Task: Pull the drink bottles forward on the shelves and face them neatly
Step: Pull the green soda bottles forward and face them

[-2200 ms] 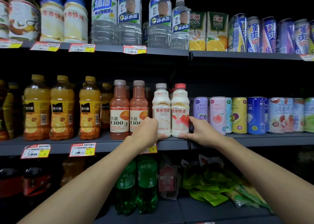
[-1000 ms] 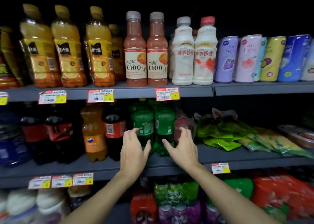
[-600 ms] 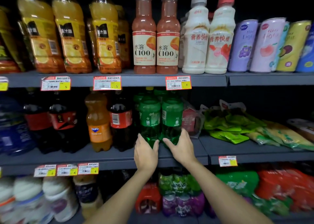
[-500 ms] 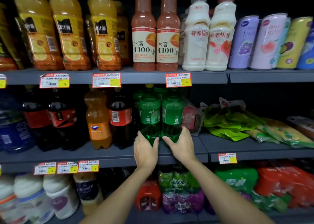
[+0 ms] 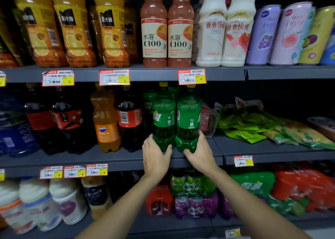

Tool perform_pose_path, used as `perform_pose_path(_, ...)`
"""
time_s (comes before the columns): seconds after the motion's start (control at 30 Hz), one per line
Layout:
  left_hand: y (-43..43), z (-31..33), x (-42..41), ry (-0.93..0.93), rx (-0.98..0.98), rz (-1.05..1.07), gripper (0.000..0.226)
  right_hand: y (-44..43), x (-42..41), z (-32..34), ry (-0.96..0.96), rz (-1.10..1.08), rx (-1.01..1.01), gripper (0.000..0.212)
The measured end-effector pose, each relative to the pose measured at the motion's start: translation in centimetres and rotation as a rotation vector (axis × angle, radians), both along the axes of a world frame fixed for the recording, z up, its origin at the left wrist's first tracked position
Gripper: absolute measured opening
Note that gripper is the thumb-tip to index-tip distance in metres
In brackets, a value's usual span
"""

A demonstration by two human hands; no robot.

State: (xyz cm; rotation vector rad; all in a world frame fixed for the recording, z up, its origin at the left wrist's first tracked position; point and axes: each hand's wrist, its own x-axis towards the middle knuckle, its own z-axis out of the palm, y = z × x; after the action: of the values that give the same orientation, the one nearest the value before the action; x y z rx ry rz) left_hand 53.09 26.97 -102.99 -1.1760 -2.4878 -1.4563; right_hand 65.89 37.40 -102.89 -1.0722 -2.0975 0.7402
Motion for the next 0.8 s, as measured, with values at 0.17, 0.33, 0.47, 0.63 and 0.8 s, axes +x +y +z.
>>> perform_pose_path(0.17, 0.8, 0.9, -1.2, -0.097, -0.022, -0.115, 0.089, -0.1, 0.1, -0.2, -0.016, 0.018, 0.009, 0.081)
perform_pose_path(0.33, 0.8, 0.3, -0.8, -0.092, 0.003, -0.039, 0.087, -0.2, 0.2, -0.4, 0.019, 0.031, 0.017, 0.084)
perform_pose_path(0.47, 0.7, -0.2, 0.0, -0.060, 0.018, 0.055, 0.092, -0.6, -0.2, -0.8, 0.028, -0.079, 0.071, 0.097)
perform_pose_path(0.63, 0.2, -0.7, -1.2, -0.023, 0.018, 0.025, 0.103, -1.1, -1.3, -0.5, -0.094, -0.106, 0.108, 0.111)
perform_pose_path(0.8, -0.2, -0.9, -2.8, 0.031, -0.002, -0.086, 0.094, -0.4, 0.4, 0.0, -0.128, 0.070, 0.010, 0.100)
